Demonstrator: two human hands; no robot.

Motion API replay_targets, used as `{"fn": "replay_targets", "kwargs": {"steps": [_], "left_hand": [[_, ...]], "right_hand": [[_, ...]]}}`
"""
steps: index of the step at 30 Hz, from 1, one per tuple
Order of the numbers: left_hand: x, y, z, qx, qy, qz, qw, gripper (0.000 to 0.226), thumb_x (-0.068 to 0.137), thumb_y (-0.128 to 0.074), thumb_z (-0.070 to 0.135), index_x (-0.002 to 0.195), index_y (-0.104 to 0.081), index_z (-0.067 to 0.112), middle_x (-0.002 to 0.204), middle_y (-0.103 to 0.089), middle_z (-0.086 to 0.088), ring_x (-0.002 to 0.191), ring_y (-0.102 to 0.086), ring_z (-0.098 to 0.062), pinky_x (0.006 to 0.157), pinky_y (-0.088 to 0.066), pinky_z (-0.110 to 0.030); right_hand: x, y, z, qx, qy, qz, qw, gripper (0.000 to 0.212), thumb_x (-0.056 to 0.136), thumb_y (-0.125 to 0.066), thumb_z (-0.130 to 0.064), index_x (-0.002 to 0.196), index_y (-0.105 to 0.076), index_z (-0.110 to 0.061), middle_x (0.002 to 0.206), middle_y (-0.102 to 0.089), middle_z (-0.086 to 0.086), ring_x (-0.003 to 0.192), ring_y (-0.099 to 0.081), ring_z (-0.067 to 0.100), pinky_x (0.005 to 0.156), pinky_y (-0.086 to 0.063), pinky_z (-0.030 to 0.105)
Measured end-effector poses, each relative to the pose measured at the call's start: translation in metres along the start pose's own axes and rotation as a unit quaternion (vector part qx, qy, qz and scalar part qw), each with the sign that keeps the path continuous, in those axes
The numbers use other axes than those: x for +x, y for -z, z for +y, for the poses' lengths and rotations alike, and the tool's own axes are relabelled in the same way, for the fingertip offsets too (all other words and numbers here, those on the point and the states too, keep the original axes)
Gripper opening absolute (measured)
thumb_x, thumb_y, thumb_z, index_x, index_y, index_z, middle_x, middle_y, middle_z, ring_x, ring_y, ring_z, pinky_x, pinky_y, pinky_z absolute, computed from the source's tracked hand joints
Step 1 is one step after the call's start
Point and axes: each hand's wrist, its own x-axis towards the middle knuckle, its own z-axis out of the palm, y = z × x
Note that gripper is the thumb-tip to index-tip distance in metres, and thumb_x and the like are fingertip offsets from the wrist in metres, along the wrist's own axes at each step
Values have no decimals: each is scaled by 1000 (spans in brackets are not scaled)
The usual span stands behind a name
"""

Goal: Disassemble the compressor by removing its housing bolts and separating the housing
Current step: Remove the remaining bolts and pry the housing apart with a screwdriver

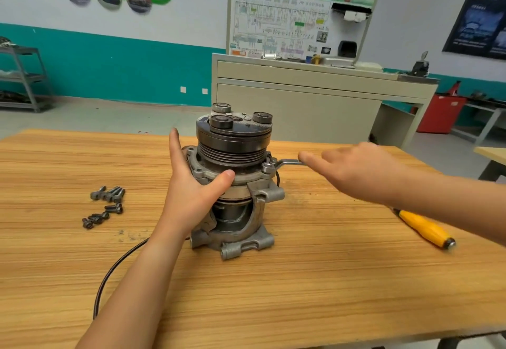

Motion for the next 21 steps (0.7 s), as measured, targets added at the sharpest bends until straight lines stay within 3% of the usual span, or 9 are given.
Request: {"fn": "replay_targets", "kwargs": {"steps": [2,3,7,9,11,13,14,18,21], "left_hand": [[1,0,0,5,5,2,1000,109,73,-73,32,146,7,42,126,-30,18,118,-32,1,94,-27,-20],[2,1,-1,9,7,3,1000,109,72,-73,33,146,6,42,125,-30,18,118,-31,1,95,-27,-22],[8,4,-7,26,13,-6,1000,110,70,-75,40,147,3,42,139,-26,17,120,-24,3,98,-25,-24],[15,10,-8,29,20,-38,999,110,67,-73,45,147,1,41,148,-24,12,124,-23,0,102,-26,-28],[26,18,-4,29,35,-98,994,106,64,-65,44,148,-2,38,148,-22,13,125,-22,-1,104,-27,-29],[32,24,2,37,48,-159,985,95,70,-64,40,146,-7,40,152,-19,10,127,-21,-1,105,-26,-30],[31,26,6,49,46,-160,985,84,76,-66,38,143,-15,43,152,-22,8,128,-24,-1,105,-27,-29],[-7,26,25,157,-107,56,980,28,74,-66,37,99,-56,44,112,-52,11,102,-42,18,84,-30,0],[-36,4,41,203,-145,42,967,19,76,-63,38,91,-71,29,91,-51,15,92,-49,8,83,-40,-10]], "right_hand": [[15,-16,7,80,-20,106,991,45,66,-72,10,108,-61,-1,56,-49,9,40,-41,22,33,-25,20],[25,-26,6,119,-20,163,979,35,65,-72,12,97,-66,0,54,-52,11,40,-45,24,33,-31,22],[48,-58,-16,300,-113,284,904,18,86,-60,-3,103,-65,-1,69,-65,10,56,-60,29,45,-47,33],[47,-68,-25,451,-237,309,803,17,93,-51,-10,105,-62,-7,61,-54,-4,53,-50,17,49,-38,27],[48,-68,-34,627,-331,279,648,17,95,-48,-17,102,-62,-13,54,-43,-12,47,-38,5,46,-30,21],[49,-64,-41,779,-351,204,479,19,94,-48,-23,102,-64,-15,45,-38,-13,39,-32,3,38,-26,17],[49,-59,-47,827,-335,159,423,19,94,-48,-26,101,-63,-16,41,-35,-12,35,-28,3,34,-22,16],[47,-48,-75,864,-285,107,400,28,93,-50,-29,91,-58,-2,38,-31,-10,31,-23,4,31,-18,16],[44,-48,-83,846,-295,171,409,32,91,-54,-27,82,-63,2,38,-33,-11,34,-26,6,33,-21,15]]}}
